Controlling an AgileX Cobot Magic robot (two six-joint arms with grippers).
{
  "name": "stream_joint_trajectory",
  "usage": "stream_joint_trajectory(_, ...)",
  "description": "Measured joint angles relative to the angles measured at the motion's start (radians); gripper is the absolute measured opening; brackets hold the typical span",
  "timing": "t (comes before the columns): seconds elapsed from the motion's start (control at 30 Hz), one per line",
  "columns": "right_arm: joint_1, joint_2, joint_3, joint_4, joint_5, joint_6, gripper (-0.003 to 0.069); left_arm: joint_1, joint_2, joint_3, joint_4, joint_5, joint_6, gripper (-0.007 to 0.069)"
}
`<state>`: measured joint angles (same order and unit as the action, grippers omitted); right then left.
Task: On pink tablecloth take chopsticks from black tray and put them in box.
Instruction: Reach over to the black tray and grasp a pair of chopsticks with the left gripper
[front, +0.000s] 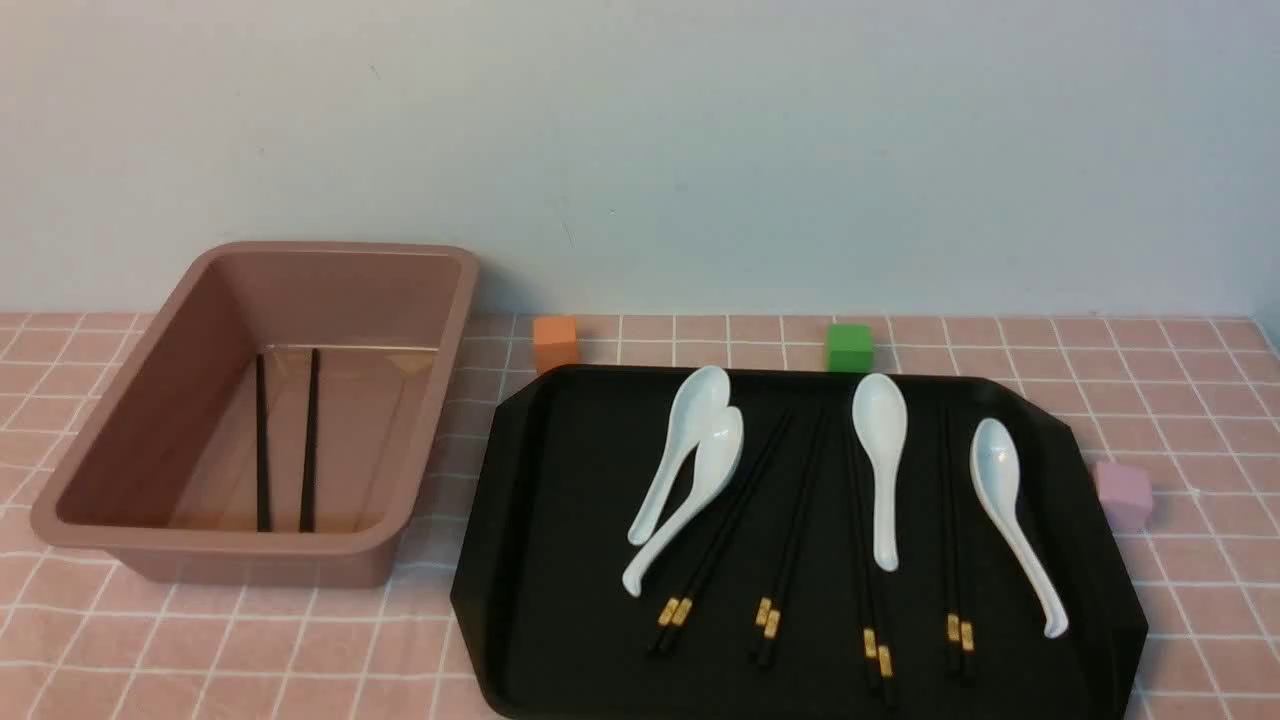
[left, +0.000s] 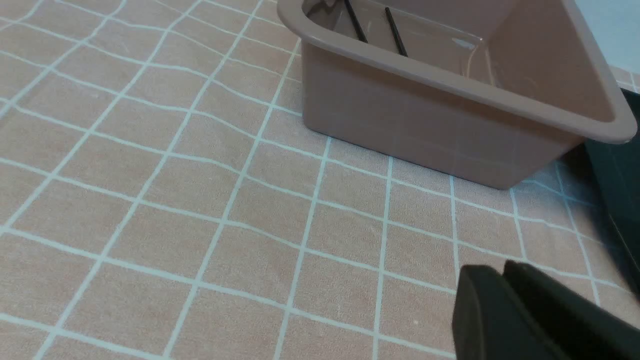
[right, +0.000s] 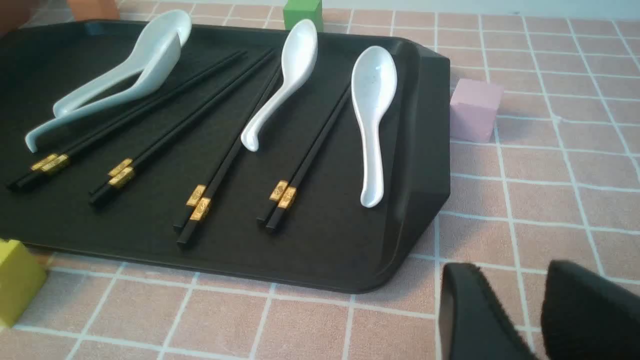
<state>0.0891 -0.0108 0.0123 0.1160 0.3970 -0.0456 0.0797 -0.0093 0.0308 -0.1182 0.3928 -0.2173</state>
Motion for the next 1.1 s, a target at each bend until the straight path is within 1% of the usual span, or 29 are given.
stream_joint_trajectory(0.93,0.0,0.0,0.0,0.0,0.0,0.0,0.024,0.0,0.0,0.0,0.0,-0.011,0.0,0.0085)
stream_joint_trajectory(1.0,0.0,0.0,0.0,0.0,0.0,0.0,0.024,0.0,0.0,0.0,-0.025,-0.041,-0.016,0.009)
stream_joint_trajectory(1.07,0.0,0.0,0.0,0.0,0.0,0.0,0.024,0.0,0.0,0.0,-0.118,-0.094,-0.078,0.0092)
stream_joint_trajectory(1.1,0.0,0.0,0.0,0.0,0.0,0.0,0.024,0.0,0.0,0.0,-0.131,-0.1,-0.085,0.0092)
